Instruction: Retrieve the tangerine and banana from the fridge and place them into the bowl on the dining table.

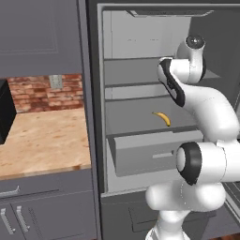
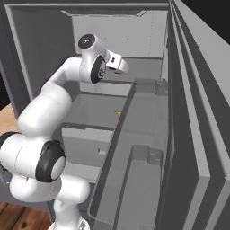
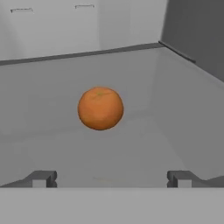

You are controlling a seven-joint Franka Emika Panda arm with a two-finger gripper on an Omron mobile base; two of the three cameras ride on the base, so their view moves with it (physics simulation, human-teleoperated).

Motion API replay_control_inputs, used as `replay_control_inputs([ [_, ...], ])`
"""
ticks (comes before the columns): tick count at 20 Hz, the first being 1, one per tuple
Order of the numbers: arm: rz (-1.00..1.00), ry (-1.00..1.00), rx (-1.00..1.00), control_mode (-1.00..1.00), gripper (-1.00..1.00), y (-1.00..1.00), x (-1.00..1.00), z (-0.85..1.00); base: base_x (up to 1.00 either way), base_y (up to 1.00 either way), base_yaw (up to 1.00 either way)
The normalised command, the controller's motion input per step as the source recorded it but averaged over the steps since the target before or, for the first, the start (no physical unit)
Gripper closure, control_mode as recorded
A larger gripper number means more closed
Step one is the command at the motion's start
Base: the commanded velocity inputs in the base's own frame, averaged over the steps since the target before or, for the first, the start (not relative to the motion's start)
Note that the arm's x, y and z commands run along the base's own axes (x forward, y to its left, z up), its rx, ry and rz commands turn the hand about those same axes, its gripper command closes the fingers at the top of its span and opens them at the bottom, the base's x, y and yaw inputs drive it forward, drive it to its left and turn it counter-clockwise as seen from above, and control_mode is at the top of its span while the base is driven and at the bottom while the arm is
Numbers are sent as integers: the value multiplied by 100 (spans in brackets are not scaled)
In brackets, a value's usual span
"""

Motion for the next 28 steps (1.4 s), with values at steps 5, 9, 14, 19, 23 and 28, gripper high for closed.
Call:
replay_control_inputs([
  [5,0,0,0,-100,-100,0,45,-16,0,0,0],
  [9,0,0,0,-100,-100,0,46,-15,0,0,0],
  [14,0,0,0,-100,-100,0,46,-13,0,0,0],
  [19,0,0,0,-100,-100,0,47,-10,0,0,0],
  [23,0,0,0,-100,-100,0,44,-7,0,0,0],
  [28,0,0,0,-100,-100,-3,37,-9,0,0,0],
])
